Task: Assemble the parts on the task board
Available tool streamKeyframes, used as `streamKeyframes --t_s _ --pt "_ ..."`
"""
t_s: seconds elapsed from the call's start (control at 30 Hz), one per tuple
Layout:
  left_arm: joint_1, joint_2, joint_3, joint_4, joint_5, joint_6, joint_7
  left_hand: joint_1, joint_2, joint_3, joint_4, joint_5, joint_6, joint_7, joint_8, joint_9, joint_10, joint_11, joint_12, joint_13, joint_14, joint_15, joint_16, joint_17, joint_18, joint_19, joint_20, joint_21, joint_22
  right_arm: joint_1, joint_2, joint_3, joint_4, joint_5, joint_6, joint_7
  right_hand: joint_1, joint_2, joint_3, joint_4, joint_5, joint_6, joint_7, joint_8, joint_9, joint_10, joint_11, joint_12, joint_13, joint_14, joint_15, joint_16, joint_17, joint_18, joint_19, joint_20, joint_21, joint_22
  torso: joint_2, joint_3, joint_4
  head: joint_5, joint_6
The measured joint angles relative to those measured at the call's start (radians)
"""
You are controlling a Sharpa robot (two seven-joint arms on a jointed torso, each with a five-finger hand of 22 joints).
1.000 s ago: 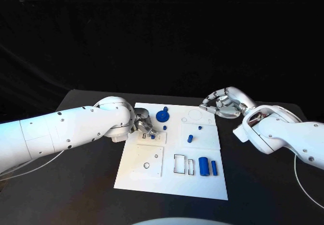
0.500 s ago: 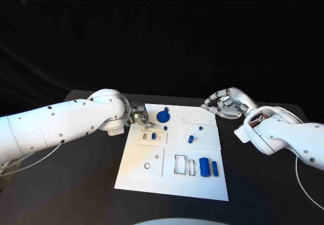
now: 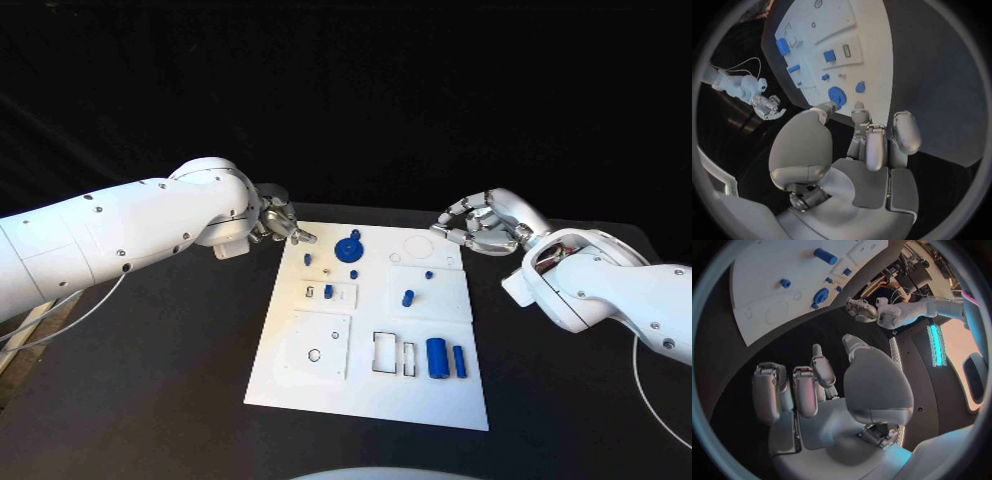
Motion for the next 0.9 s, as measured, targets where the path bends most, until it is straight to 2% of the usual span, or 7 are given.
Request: streamKeyframes --t_s 0.23,0.37,0.63,0.9 --pt "0.003 0.036 0.000 -0.061 -0.005 0.005 0.002 0.004 0.004 -0.007 0.001 0.000 0.002 0.002 0.000 0.000 0.000 0.000 0.004 0.006 0.000 0.000 0.000 0.000 0.000 0.000 0.000 0.000 0.006 0.000 0.001 0.000 -0.001 0.000 0.000 0.000 0.000 0.000 0.000 0.000 0.001 0.000 0.000 0.004 0.001 0.000 0.000 0.000 0.000 0.000 0.000 0.000 0.000 0.000 0.000 0.000 0.000 0.000 0.002 -0.0004 -0.0001 -0.001 -0.001" --pt "0.002 0.060 -0.004 -0.098 -0.009 0.018 0.003 0.004 0.004 -0.007 0.001 0.000 0.004 0.004 0.000 -0.001 0.000 0.000 0.004 0.006 0.000 0.000 0.000 0.000 0.000 0.000 0.000 0.000 0.006 -0.001 0.002 0.000 -0.001 0.000 0.000 0.000 0.000 0.000 0.000 0.000 0.006 0.000 0.000 0.004 0.001 0.000 0.000 0.000 0.000 0.000 0.000 0.000 0.000 0.000 0.000 0.000 0.000 0.000 0.003 -0.0004 -0.0006 0.002 -0.005" --pt "-0.011 0.100 -0.015 -0.153 -0.008 0.052 0.003 0.008 0.008 -0.007 0.002 0.000 0.004 0.004 -0.006 -0.003 0.000 0.000 0.004 0.006 0.000 0.000 0.000 0.000 0.000 0.002 0.002 0.000 0.009 -0.003 0.007 0.000 -0.002 0.000 0.000 0.000 0.000 0.000 0.000 0.000 0.006 0.000 0.000 0.004 0.001 0.000 0.000 0.000 0.000 0.000 0.000 0.000 0.000 0.000 0.000 0.000 0.000 0.000 0.002 -0.0005 -0.0017 0.007 -0.007" --pt "-0.024 0.122 -0.020 -0.181 0.008 0.076 0.003 0.002 0.013 -0.013 0.001 0.000 0.004 0.004 -0.006 -0.004 0.000 0.000 0.011 0.012 0.000 0.000 0.000 0.000 0.000 0.004 0.004 0.000 0.014 -0.004 0.010 0.000 -0.003 0.000 0.000 0.000 0.005 0.005 0.000 0.000 0.010 0.000 0.000 0.004 0.001 0.000 0.000 0.000 0.000 0.000 0.000 0.000 0.000 0.000 0.000 0.000 0.000 0.000 0.001 -0.0002 -0.0012 0.009 -0.008"
